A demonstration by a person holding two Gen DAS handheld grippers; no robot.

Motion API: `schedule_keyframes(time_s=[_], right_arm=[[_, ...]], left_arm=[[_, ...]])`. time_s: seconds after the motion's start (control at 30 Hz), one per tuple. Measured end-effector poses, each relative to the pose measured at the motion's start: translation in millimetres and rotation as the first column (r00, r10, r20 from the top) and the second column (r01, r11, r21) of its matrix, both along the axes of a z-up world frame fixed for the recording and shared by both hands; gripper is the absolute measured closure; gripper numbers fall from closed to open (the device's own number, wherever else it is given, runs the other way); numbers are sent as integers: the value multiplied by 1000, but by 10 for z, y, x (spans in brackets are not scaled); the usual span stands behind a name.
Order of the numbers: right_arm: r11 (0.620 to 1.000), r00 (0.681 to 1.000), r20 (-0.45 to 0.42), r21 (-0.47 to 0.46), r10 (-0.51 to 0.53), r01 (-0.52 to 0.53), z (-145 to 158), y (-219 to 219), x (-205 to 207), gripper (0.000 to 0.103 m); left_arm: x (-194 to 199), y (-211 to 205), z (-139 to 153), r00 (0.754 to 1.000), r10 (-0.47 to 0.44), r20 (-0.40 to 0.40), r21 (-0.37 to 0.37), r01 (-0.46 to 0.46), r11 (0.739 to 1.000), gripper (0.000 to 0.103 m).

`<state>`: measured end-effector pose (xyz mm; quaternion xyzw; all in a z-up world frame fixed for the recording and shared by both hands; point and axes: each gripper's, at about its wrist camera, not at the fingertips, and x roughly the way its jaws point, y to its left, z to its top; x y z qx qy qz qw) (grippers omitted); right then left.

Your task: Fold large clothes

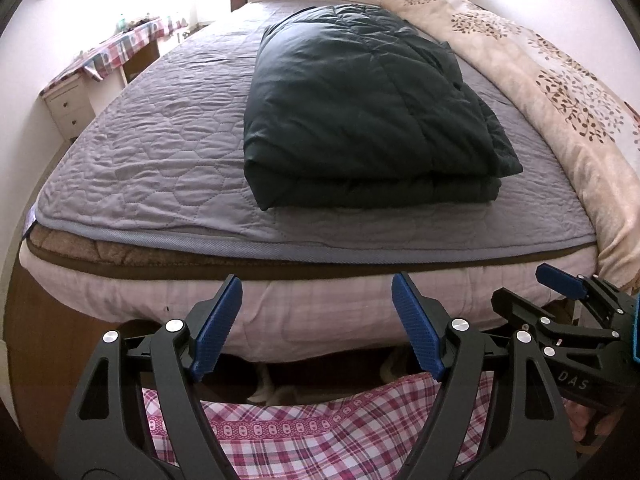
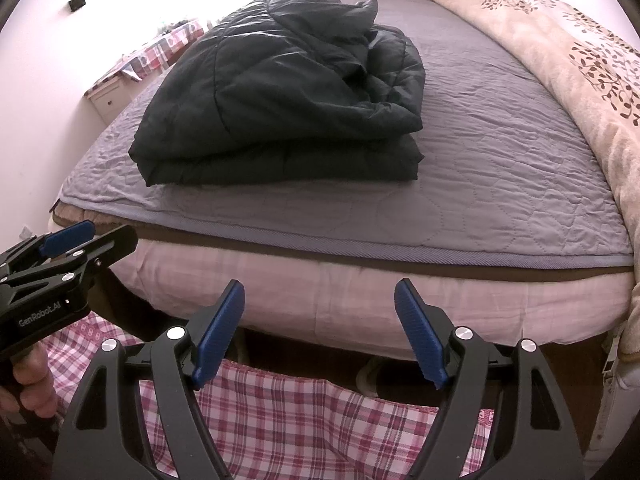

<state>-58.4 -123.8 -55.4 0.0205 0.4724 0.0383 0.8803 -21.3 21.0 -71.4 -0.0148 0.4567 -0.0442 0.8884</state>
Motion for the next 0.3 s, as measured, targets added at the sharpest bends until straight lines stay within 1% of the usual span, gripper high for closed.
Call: schedule_keyframes(time_s=[0.3], right_arm=[[1000,1000,-8,0,3,-3,-21,-11,18,28]], left_arm=[[24,12,-35,1000,3,-20,4,-3,1000,26]])
